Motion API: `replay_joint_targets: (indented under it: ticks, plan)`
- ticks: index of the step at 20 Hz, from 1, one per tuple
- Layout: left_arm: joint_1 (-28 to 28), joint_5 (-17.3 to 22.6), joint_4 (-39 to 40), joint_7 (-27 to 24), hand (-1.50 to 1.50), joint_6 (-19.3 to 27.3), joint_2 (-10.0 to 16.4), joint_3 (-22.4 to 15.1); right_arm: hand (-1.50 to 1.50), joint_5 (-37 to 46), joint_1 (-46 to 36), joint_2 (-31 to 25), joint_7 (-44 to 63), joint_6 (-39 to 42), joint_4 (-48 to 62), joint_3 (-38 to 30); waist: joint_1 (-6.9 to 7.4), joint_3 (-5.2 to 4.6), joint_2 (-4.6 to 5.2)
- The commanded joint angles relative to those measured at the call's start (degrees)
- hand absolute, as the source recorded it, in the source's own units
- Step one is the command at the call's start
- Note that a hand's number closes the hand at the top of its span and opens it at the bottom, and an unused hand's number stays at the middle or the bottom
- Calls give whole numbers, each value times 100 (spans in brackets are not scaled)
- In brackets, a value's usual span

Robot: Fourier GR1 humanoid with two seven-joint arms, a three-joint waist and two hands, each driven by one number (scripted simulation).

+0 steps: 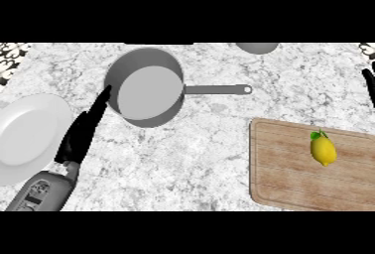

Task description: Pick the lemon from the cutting board and place it in the pot

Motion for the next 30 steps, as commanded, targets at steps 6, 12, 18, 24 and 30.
replay_joint_targets:
  ticks: [6, 12, 18, 24, 30]
  plan:
    - [494, 1418, -458, -19, 0, -665, -793, 164, -150, 1400, 387, -1026, -21, -644, 1639, -515, 4, -31, -35]
    - [712, 1716, -661, 238, 0, -932, -876, 15, -150, 3148, 1031, -1262, 1808, -2047, 2645, 455, 195, -45, -18]
    - [802, 1795, -717, 387, 0, -993, -849, 100, -150, 4164, 376, -1700, 3731, -1313, 1728, 1563, 56, -45, -106]
    - [986, 1873, -721, 375, 0, -1088, -750, 321, -150, 3821, 10, -2458, 5741, 34, 4, 1464, -149, -43, -154]
    - [1122, 1924, -1085, 511, 0, -1142, -837, 217, -150, 3077, -1034, -2276, 7957, 972, -679, 1486, 2, -37, -138]
